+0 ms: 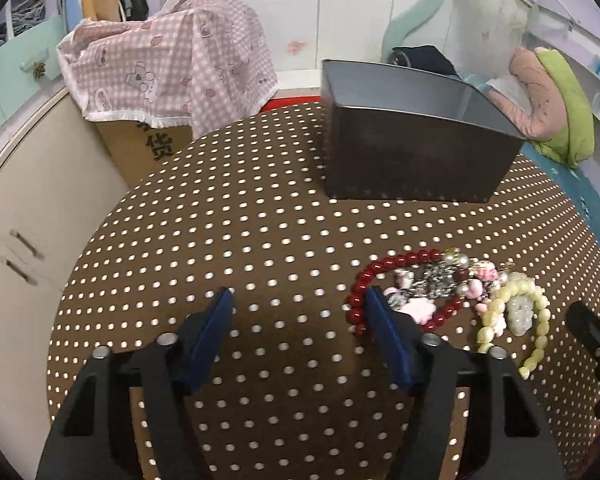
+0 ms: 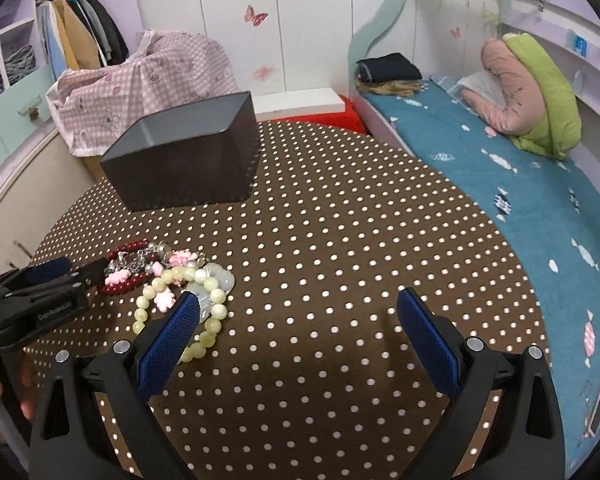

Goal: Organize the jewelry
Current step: 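Grasp the dark red bead bracelet with the left gripper while the right grasps the cream pearl bracelet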

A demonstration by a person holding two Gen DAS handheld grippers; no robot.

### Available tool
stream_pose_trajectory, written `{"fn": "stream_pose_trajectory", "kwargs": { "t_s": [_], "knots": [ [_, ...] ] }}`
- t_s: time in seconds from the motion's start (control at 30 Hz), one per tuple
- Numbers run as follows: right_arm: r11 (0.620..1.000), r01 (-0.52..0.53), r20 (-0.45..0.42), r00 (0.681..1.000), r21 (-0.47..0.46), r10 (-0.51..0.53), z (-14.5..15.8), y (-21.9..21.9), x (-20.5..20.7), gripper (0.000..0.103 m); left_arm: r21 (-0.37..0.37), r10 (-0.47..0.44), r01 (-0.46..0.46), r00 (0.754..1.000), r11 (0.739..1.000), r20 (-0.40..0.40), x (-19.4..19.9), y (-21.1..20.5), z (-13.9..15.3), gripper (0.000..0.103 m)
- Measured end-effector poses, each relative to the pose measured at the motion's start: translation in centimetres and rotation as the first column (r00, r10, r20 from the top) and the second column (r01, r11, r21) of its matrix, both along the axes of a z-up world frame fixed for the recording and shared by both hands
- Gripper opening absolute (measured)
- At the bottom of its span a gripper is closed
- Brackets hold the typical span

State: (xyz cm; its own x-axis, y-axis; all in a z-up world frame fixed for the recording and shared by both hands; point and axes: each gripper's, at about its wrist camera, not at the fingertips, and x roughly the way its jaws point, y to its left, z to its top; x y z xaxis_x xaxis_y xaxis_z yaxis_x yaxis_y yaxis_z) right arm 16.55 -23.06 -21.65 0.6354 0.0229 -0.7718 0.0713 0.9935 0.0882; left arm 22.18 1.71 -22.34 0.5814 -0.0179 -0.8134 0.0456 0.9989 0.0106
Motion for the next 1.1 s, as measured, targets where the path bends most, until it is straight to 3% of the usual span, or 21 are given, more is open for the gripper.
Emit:
{"fn": "stream_pose_trajectory", "kwargs": {
  "t_s": [0.07, 0.13, 0.2, 0.33, 0.53, 0.6, 0.63, 0.73, 0.8, 0.87, 0.93, 1.1],
  "knots": [
    [1.0, -0.009, -0.01, 1.0, 0.007, 0.009, -0.2, 0.2, 0.3, 0.096, 0.001, -0.01, 0.01, 1.0, 1.0, 0.009, 0.4, -0.1, 0.0, 0.051],
    [1.0, -0.023, -0.024, 0.999, 0.015, 0.023, -0.5, 0.4, 0.5, 0.096, 0.008, -0.031, 0.03, 0.999, 1.0, 0.026, 0.5, -0.2, 0.3, 0.019],
    [0.999, -0.033, -0.034, 0.999, 0.012, 0.033, -0.7, 0.7, 0.5, 0.096, 0.015, -0.028, 0.028, 0.999, 1.0, 0.03, 0.4, -0.2, 0.5, 0.006],
    [0.998, -0.054, -0.052, 0.997, -0.016, 0.053, -1.2, 1.6, 0.7, 0.096, -0.075, -0.02, 0.022, 1.0, 0.997, 0.019, 0.1, 1.4, 0.8, 0.006],
    [0.998, -0.069, -0.059, 0.996, -0.005, 0.069, -1.4, 2.7, 0.7, 0.095, -0.22, -0.067, 0.074, 0.997, 0.973, 0.043, -1.4, 3.1, 2.6, 0.006],
    [0.997, -0.077, -0.052, 0.996, -0.004, 0.077, -1.3, 3.1, 0.6, 0.084, -0.265, -0.09, 0.105, 0.994, 0.959, 0.066, -2.0, 3.3, 3.7, 0.006],
    [0.997, -0.08, -0.053, 0.995, -0.004, 0.079, -1.3, 3.2, 0.6, 0.066, -0.275, -0.099, 0.116, 0.992, 0.954, 0.074, -2.3, 3.4, 4.0, 0.006],
    [0.996, -0.087, -0.069, 0.994, -0.018, 0.085, -1.6, 3.6, 0.8, 0.055, -0.285, -0.124, 0.146, 0.988, 0.948, 0.094, -3.1, 3.2, 4.9, 0.006],
    [0.995, -0.091, -0.069, 0.994, -0.034, 0.088, -1.6, 4.0, 0.8, 0.041, -0.3, -0.139, 0.165, 0.985, 0.94, 0.107, -3.7, 3.0, 5.5, 0.006],
    [0.996, -0.089, -0.066, 0.994, -0.02, 0.088, -1.5, 3.8, 0.6, 0.016, -0.317, -0.151, 0.18, 0.982, 0.931, 0.116, -4.0, 3.1, 6.0, 0.006],
    [0.996, -0.09, -0.071, 0.993, 0.001, 0.09, -1.5, 3.5, 0.5, 0.011, -0.327, -0.161, 0.195, 0.979, 0.925, 0.128, -4.1, 3.1, 6.8, 0.006],
    [0.995, -0.098, -0.026, 0.995, 0.019, 0.098, 0.3, 2.8, -0.6, 0.01, -0.334, -0.199, 0.248, 0.964, 0.91, 0.174, -4.9, 2.6, 9.2, 0.006]
  ]
}}
